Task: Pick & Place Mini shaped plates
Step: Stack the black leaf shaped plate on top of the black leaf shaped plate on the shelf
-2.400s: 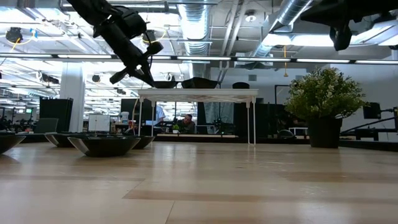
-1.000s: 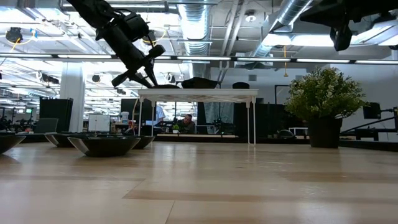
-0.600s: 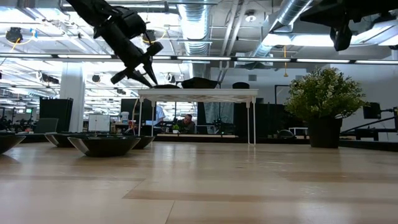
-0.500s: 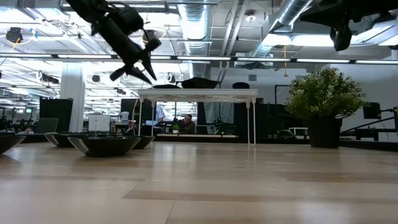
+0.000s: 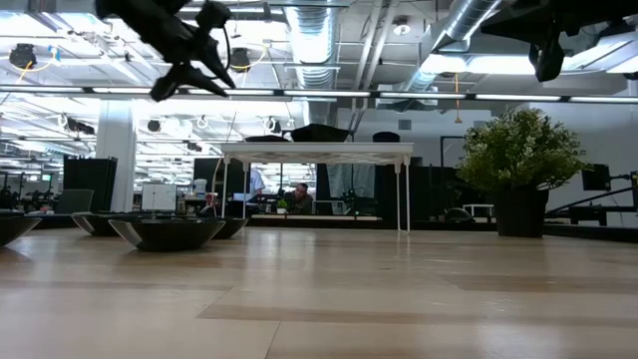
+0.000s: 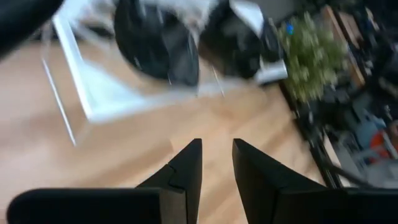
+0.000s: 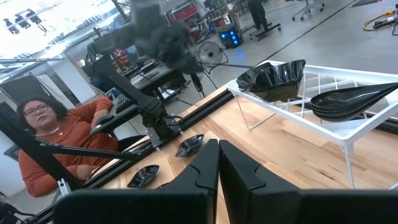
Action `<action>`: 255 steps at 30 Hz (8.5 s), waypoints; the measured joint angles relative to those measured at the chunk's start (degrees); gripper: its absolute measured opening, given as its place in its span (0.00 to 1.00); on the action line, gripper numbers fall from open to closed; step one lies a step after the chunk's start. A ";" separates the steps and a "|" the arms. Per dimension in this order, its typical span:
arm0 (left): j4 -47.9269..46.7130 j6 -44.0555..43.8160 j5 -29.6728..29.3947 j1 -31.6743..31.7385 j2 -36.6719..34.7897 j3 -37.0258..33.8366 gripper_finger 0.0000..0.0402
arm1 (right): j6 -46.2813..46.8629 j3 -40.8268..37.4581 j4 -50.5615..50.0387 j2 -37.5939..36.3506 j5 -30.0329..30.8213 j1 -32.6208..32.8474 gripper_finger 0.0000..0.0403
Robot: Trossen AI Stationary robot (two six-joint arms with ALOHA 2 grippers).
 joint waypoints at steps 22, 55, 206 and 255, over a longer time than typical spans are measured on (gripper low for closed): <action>-1.61 -28.27 3.20 -16.58 -9.88 -24.74 0.22 | -0.02 0.00 -0.04 0.02 0.00 0.00 0.02; -22.69 -30.15 -1.17 -17.18 -22.57 -24.99 0.22 | 0.09 -0.11 -6.30 -8.45 -3.35 0.07 0.02; -14.59 -30.27 -13.69 -13.36 -3.12 -28.68 0.02 | -6.58 -21.55 13.29 -25.27 -17.64 -0.39 0.02; -5.40 -11.27 -12.08 -11.76 -7.81 -2.62 0.01 | -6.47 -21.55 13.90 -25.27 -17.75 -0.37 0.02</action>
